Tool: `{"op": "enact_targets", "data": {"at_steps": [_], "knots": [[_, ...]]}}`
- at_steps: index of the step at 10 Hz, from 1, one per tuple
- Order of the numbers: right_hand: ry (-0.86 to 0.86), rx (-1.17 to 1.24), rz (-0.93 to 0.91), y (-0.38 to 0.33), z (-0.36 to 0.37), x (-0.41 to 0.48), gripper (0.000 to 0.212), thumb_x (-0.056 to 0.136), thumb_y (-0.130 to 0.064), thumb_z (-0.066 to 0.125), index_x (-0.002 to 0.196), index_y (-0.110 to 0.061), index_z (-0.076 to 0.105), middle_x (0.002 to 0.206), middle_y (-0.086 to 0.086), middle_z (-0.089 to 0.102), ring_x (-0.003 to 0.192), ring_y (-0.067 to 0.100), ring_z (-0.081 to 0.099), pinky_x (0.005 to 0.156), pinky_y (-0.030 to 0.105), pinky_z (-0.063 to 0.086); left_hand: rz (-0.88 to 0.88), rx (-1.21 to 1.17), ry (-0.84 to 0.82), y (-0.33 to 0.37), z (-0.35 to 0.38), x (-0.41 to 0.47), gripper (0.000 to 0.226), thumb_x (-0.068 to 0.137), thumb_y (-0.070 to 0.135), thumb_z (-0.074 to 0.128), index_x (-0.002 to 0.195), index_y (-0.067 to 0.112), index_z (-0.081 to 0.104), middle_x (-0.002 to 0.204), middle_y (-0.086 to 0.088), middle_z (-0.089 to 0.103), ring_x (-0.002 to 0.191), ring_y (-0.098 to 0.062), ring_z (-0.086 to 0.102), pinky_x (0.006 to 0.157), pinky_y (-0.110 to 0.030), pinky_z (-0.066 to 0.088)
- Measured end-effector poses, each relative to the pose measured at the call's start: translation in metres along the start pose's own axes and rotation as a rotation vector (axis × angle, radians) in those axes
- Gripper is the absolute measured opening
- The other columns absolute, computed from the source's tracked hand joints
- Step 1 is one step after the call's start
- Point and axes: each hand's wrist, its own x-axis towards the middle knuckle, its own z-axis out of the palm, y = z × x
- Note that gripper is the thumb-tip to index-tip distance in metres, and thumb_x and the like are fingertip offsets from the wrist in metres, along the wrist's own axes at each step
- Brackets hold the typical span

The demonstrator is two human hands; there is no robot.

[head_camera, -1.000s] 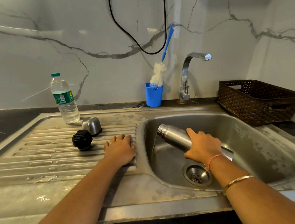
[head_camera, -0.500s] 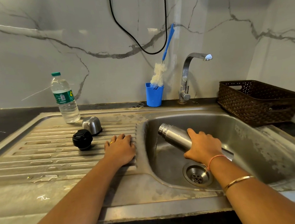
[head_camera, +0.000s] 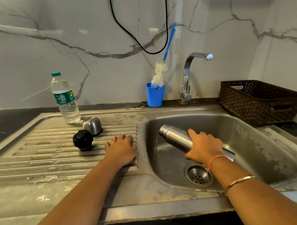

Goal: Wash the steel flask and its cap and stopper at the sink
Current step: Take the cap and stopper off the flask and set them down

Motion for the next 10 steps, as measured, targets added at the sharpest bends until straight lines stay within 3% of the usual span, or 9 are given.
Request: {"op": "enact_targets", "data": {"at_steps": [10], "knots": [[-0.001,-0.014,-0.009,-0.0004,0.0014,-0.0008,0.061,0.071,-0.043,0.069,0.122,-0.028,0.038,0.106,0.006,0.056,0.097,0.028,0.055,0.074,0.035,0.046,-0.014,0.005,-0.003,0.0024,-0.0023,-0.0020,0.046,0.100,0.036,0.031,0.143,0.021,0.035,0.152,-0.002,0.030,0.141,-0.026,0.023,0.114,-0.049,0.015]]}}
